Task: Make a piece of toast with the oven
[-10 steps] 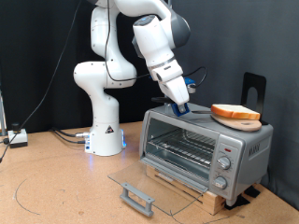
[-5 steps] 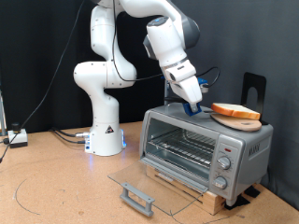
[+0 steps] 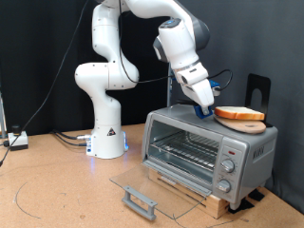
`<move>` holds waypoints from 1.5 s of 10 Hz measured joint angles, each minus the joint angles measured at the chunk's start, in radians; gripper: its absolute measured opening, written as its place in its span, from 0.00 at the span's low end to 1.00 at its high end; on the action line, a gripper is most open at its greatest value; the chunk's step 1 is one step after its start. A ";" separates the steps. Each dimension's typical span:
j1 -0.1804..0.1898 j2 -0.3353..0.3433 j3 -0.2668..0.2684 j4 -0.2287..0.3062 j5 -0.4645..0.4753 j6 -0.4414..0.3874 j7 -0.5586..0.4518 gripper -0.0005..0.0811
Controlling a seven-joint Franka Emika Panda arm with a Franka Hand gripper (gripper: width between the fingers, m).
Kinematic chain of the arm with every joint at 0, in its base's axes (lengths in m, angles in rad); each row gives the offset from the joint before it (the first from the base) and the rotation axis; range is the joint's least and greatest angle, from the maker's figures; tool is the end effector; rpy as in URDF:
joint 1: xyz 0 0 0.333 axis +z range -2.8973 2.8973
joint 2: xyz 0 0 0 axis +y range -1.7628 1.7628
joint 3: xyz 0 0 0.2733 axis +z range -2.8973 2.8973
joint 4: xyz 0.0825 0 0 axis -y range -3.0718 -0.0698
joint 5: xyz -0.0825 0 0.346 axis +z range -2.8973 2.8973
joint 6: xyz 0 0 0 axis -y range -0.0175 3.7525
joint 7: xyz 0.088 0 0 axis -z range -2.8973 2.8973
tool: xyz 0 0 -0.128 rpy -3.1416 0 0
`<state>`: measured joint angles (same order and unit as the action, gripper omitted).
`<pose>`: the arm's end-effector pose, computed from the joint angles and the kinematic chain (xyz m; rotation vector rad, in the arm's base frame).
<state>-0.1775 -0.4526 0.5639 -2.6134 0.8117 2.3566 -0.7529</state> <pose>0.3746 0.1612 0.3587 -2.6740 -0.7881 -0.3641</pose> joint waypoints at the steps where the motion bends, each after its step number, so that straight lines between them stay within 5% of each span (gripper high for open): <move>1: 0.000 0.007 0.005 0.002 0.008 0.016 0.003 0.51; 5: 0.002 0.002 -0.028 0.002 0.165 0.046 -0.058 0.51; 7: -0.001 -0.016 -0.079 0.002 0.170 -0.005 -0.064 0.51; 11: -0.028 -0.039 -0.091 -0.003 0.130 -0.036 -0.056 0.51; 15: -0.060 -0.053 -0.262 -0.024 0.094 -0.213 -0.250 0.51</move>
<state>-0.2373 -0.5055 0.3019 -2.6374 0.9057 2.1439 -1.0032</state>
